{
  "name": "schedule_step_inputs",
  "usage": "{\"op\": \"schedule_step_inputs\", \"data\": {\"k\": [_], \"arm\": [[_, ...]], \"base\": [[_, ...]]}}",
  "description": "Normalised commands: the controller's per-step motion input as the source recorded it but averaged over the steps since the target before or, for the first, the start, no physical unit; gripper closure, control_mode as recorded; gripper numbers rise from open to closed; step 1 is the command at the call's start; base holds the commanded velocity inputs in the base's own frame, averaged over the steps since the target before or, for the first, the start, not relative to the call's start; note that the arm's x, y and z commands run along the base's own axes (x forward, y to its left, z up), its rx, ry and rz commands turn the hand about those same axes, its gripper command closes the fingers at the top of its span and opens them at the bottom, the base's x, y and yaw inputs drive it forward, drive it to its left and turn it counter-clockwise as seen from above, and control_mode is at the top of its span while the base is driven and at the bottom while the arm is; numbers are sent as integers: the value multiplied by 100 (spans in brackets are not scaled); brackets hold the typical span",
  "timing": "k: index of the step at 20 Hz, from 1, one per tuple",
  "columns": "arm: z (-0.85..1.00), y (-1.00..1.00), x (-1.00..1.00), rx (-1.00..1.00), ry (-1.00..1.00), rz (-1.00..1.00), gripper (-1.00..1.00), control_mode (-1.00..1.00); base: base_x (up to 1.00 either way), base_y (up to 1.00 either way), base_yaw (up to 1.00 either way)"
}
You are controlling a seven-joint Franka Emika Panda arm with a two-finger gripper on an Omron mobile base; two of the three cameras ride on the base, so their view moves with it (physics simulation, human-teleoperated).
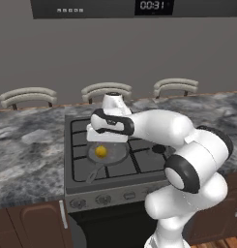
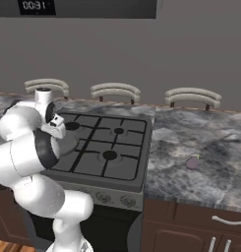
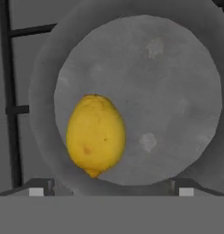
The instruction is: Put the lemon and eggplant in the pan. Then turn on the front left burner and set the heat to medium.
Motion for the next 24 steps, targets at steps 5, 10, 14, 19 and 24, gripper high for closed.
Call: {"op": "schedule_step_inputs", "data": {"k": [5,10,14,19,24], "arm": [[54,-7,-8,7,-17,-1,-100,-100],[29,-48,-20,2,-12,-10,-100,-100],[23,-64,-3,3,-6,-18,-100,-100],[11,-70,0,2,-1,-20,-100,-100],[4,-86,0,6,-1,-18,-100,-100]], "base": [[0,0,0],[0,0,0],[0,0,0],[0,0,0],[0,0,0]]}}
